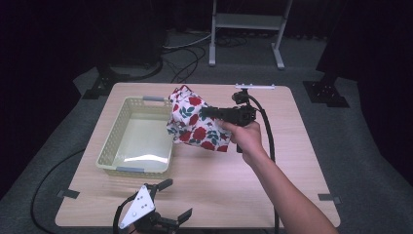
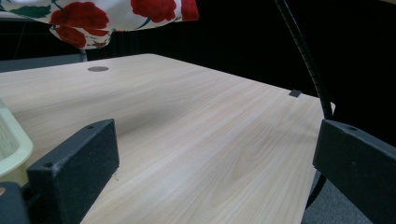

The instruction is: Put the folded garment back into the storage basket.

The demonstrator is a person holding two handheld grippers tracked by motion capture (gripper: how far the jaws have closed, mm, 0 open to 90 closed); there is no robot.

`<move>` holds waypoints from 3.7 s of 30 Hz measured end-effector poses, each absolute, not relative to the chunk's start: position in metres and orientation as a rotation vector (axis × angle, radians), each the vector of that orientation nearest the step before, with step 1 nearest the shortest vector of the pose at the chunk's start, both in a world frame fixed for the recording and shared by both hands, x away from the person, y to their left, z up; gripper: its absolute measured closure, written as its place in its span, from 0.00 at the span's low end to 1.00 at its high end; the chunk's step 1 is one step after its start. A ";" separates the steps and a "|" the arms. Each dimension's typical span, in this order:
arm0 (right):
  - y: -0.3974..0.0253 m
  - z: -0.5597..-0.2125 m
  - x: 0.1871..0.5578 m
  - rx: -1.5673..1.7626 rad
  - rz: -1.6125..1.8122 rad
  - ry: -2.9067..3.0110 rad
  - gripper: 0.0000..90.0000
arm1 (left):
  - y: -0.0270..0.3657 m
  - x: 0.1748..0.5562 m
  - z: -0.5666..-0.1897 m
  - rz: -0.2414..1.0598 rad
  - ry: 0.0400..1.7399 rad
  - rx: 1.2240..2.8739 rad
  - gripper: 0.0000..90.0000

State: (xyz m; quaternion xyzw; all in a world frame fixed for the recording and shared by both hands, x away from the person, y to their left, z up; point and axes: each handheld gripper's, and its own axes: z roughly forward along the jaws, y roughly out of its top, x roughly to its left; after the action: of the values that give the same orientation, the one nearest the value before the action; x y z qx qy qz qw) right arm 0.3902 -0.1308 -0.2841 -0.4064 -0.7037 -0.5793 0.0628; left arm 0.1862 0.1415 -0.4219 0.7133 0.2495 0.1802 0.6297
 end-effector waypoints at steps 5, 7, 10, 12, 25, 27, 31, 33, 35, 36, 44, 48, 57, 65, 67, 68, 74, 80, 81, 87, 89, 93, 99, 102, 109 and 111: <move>-0.127 -0.286 0.391 -1.229 -1.753 -2.115 0.90 | 0.141 0.186 -0.422 0.411 0.571 1.632 0.00; -0.125 -0.287 0.392 -1.224 -1.757 -2.108 0.90 | 0.141 0.186 -0.422 0.412 0.572 1.632 0.00; -0.121 -0.288 0.392 -1.214 -1.758 -2.102 0.90 | 0.141 0.186 -0.422 0.412 0.572 1.631 0.00; -0.118 -0.288 0.393 -1.211 -1.755 -2.100 0.89 | 0.141 0.186 -0.421 0.413 0.571 1.632 0.00; -0.103 -0.284 0.398 -1.174 -1.759 -2.114 0.89 | 0.141 0.186 -0.422 0.409 0.572 1.630 0.00; -0.101 -0.282 0.399 -1.165 -1.761 -2.121 0.89 | 0.141 0.186 -0.422 0.409 0.573 1.630 0.00; -0.097 -0.279 0.401 -1.158 -1.754 -2.127 0.89 | 0.142 0.187 -0.422 0.411 0.577 1.629 0.00; -0.094 -0.279 0.402 -1.152 -1.756 -2.127 0.89 | 0.142 0.187 -0.422 0.411 0.575 1.631 0.00; -0.092 -0.279 0.402 -1.146 -1.754 -2.132 0.89 | 0.142 0.186 -0.422 0.411 0.573 1.632 0.00; -0.091 -0.278 0.402 -1.147 -1.746 -2.131 0.89 | 0.141 0.186 -0.422 0.411 0.574 1.627 0.00; -0.084 -0.273 0.406 -1.126 -1.755 -2.147 0.89 | 0.142 0.185 -0.421 0.424 0.567 1.633 0.00; -0.079 -0.272 0.407 -1.117 -1.747 -2.155 0.89 | 0.142 0.186 -0.421 0.425 0.569 1.632 0.00; -0.068 -0.269 0.411 -1.102 -1.738 -2.162 0.89 | 0.142 0.186 -0.421 0.421 0.570 1.631 0.00; -0.054 -0.264 0.415 -1.069 -1.733 -2.175 0.89 | 0.143 0.187 -0.421 0.422 0.575 1.627 0.00; -0.051 -0.263 0.415 -1.060 -1.730 -2.180 0.89 | 0.144 0.187 -0.421 0.421 0.576 1.626 0.00; -0.049 -0.263 0.416 -1.056 -1.728 -2.181 0.89 | 0.144 0.187 -0.421 0.421 0.575 1.627 0.00; -0.039 -0.260 0.419 -1.032 -1.726 -2.187 0.89 | 0.144 0.187 -0.421 0.423 0.580 1.625 0.00; -0.031 -0.259 0.421 -1.019 -1.718 -2.189 0.89 | 0.145 0.187 -0.421 0.422 0.580 1.627 0.00; -0.030 -0.259 0.421 -1.020 -1.717 -2.188 0.89 | 0.145 0.187 -0.421 0.421 0.582 1.626 0.00; -0.023 -0.260 0.424 -1.015 -1.713 -2.178 0.89 | 0.145 0.187 -0.421 0.423 0.583 1.626 0.00; -0.020 -0.261 0.425 -1.011 -1.712 -2.173 0.89 | 0.145 0.188 -0.421 0.422 0.584 1.627 0.00; -0.014 -0.262 0.427 -1.004 -1.711 -2.167 0.89 | 0.145 0.188 -0.421 0.421 0.584 1.627 0.00; -0.006 -0.266 0.430 -1.004 -1.699 -2.163 0.89 | 0.145 0.188 -0.421 0.423 0.582 1.627 0.00; -0.001 -0.268 0.431 -1.006 -1.691 -2.161 0.89 | 0.145 0.188 -0.421 0.422 0.583 1.626 0.00; 0.007 -0.273 0.434 -1.001 -1.679 -2.156 0.89 | 0.145 0.188 -0.422 0.423 0.584 1.625 0.00; 0.011 -0.276 0.436 -0.999 -1.672 -2.154 0.89 | 0.145 0.188 -0.422 0.422 0.584 1.625 0.00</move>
State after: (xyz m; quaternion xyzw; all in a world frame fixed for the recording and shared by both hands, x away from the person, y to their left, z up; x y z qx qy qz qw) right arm 0.4358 0.0113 -0.2757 -0.3417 -0.7365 -0.5716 0.1186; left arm 0.1880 0.1454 -0.4216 0.7098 0.2551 0.1842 0.6302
